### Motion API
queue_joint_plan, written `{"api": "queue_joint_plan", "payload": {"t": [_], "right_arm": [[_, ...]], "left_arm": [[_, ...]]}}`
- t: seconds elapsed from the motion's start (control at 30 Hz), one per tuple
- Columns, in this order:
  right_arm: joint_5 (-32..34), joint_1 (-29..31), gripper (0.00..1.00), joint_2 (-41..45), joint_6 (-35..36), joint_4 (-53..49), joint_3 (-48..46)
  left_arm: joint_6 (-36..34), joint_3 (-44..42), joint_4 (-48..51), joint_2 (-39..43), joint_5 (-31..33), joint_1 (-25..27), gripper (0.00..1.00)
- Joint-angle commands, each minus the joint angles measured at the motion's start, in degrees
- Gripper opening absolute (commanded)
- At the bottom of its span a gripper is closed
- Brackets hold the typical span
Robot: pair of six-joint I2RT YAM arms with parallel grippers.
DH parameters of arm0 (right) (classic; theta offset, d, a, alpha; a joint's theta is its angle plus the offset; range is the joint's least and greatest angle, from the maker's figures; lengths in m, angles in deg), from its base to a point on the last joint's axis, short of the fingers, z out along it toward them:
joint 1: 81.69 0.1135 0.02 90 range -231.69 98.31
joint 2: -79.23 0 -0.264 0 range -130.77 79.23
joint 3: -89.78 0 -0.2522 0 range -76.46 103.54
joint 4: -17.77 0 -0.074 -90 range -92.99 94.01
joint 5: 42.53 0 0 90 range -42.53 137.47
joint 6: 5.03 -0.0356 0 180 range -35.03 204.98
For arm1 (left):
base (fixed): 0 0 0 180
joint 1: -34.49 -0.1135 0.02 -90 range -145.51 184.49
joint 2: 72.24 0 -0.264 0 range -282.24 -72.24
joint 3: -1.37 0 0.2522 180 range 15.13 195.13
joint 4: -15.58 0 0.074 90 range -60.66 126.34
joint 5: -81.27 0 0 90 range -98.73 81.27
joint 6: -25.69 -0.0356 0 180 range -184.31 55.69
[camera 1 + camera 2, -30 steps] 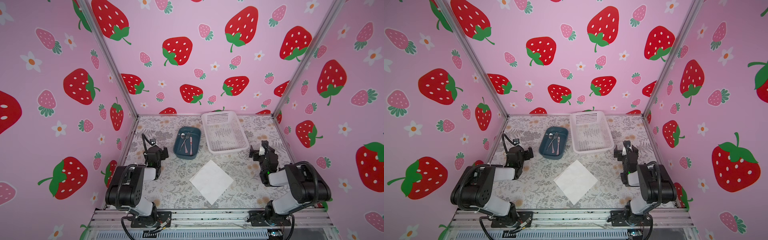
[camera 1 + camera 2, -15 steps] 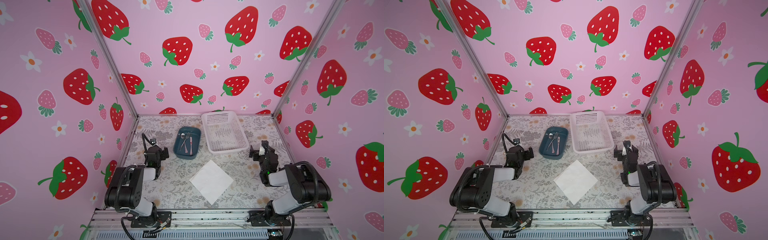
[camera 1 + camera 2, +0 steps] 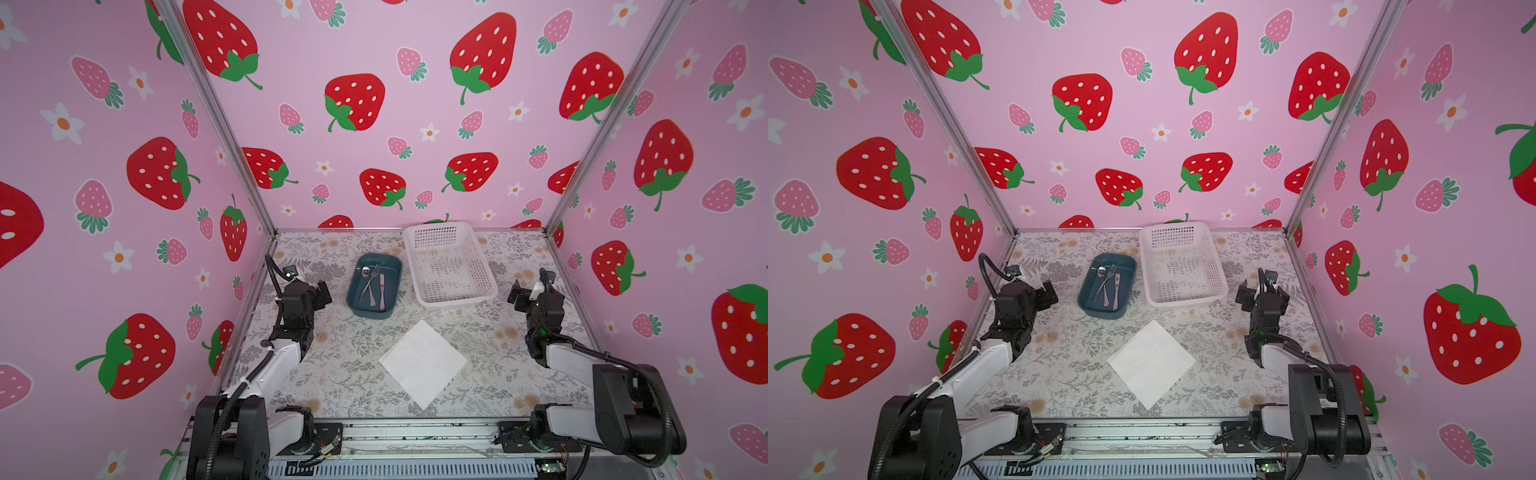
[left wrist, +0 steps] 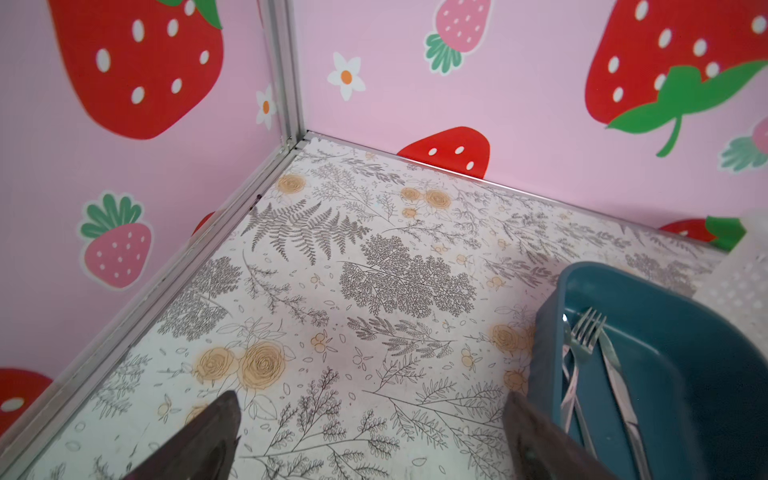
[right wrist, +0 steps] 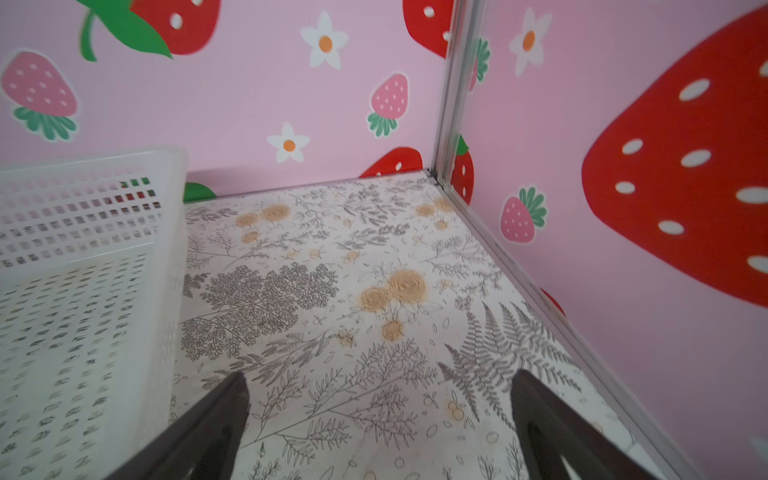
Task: Place the utensils on the paper napkin and roll it up
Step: 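Move the left gripper over the teal tray while the right gripper reaches to the napkin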
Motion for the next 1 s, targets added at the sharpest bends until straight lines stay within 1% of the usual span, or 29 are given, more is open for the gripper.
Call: {"api": "queue_joint_plan", "payload": {"t": [0.0, 0.03, 0.07, 0.13, 0.2, 0.27, 0.3, 0.33, 0.37, 0.43, 0.5, 0.6, 0.7, 0.77, 0.83, 0.9, 0.97], "right_arm": [[2.6, -0.7, 1.00, 1.7, -10.3, -27.1, 7.8], [-2.2, -1.0, 1.00, 2.3, -9.7, -30.6, 9.1], [-7.1, -1.3, 1.00, 3.0, -9.1, -32.7, 9.7], [-16.0, -1.3, 1.00, 5.1, -10.2, -36.3, 10.4], [-25.5, -1.2, 1.00, 7.1, -10.8, -37.6, 10.2], [-31.3, -1.1, 1.00, 8.8, -14.8, -39.1, 9.2], [-34.4, -1.0, 1.00, 9.4, -15.9, -39.4, 8.6], [-39.6, -0.5, 1.00, 10.3, -16.4, -38.7, 7.4], [-42.6, 0.4, 1.00, 10.9, -17.2, -38.4, 6.2], [-43.3, 3.4, 1.00, 11.9, -19.4, -40.0, 4.9], [-42.9, 7.8, 1.00, 13.4, -20.5, -39.9, 3.3], [-40.0, 15.4, 1.00, 12.9, -21.6, -40.1, 4.2], [-35.2, 20.6, 0.99, 9.5, -21.1, -40.9, 9.3], [-32.4, 23.3, 0.99, 6.0, -18.4, -42.1, 14.5], [-31.1, 25.1, 0.99, 2.0, -16.2, -43.1, 19.5], [-29.3, 26.3, 0.96, -2.0, -14.5, -44.7, 24.3], [-22.7, 27.0, 0.97, -5.2, -15.0, -48.7, 29.3]], "left_arm": [[10.9, 6.0, 18.2, 1.6, -0.1, -1.3, 0.99], [10.1, 6.9, 19.8, 1.7, -6.3, -2.2, 0.99], [10.3, 7.7, 21.3, 1.8, -11.1, -2.7, 0.99], [11.2, 8.6, 22.7, 1.6, -19.0, -2.9, 0.99], [12.1, 8.5, 22.7, 1.6, -28.0, -2.9, 0.99], [13.5, 7.9, 23.1, 1.6, -33.8, -2.8, 0.99], [14.2, 7.5, 23.2, 1.7, -35.7, -2.7, 0.99], [15.3, 7.0, 23.3, 1.9, -37.6, -2.6, 1.00], [15.8, 6.3, 23.2, 2.2, -39.5, -2.4, 1.00], [15.1, 6.1, 25.1, 2.5, -41.4, -1.8, 1.00], [14.4, 5.9, 27.1, 3.2, -40.8, -1.0, 1.00], [15.2, 4.6, 26.5, 4.0, -40.6, 0.3, 0.99], [15.0, 5.1, 27.1, 3.6, -40.3, 1.0, 1.00], [15.1, 5.7, 27.6, 3.1, -40.3, 1.2, 0.99], [15.0, 6.5, 28.0, 2.8, -40.7, 1.6, 0.99], [14.6, 7.6, 29.0, 2.4, -40.7, 2.2, 0.99], [13.5, 9.3, 31.1, 1.8, -39.6, 3.2, 0.98]]}}
